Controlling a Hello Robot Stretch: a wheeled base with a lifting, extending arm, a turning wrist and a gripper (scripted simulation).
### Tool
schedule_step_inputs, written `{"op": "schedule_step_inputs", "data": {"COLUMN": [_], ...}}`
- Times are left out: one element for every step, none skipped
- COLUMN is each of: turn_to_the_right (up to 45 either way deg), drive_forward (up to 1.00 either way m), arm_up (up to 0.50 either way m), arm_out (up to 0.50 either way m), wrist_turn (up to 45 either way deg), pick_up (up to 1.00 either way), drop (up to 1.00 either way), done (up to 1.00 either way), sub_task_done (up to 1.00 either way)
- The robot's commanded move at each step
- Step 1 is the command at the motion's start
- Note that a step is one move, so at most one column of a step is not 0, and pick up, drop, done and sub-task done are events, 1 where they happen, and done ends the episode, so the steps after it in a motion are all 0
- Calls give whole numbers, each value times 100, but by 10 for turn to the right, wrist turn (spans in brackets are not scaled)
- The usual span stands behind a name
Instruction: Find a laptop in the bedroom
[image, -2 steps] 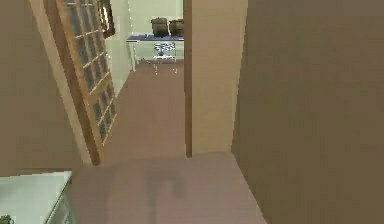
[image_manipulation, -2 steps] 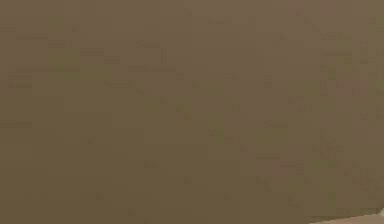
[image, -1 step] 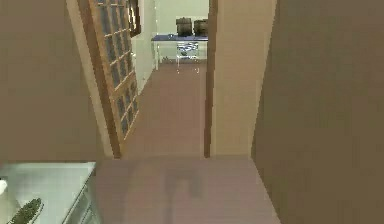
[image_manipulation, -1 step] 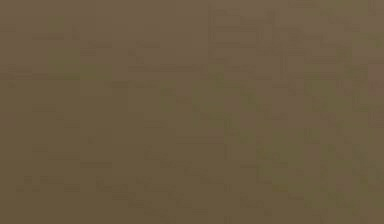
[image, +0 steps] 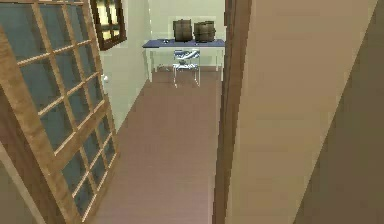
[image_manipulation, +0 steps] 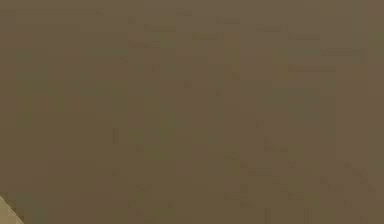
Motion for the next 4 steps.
{"op": "schedule_step_inputs", "data": {"turn_to_the_right": [-150,0,-30,450], "drive_forward": [0,10,0,0], "arm_up": [0,0,0,0], "arm_out": [0,0,0,0], "wrist_turn": [0,0,0,0], "pick_up": [0,0,0,0], "drop": [0,0,0,0], "done": [0,0,0,0], "sub_task_done": [0,0,0,0]}}
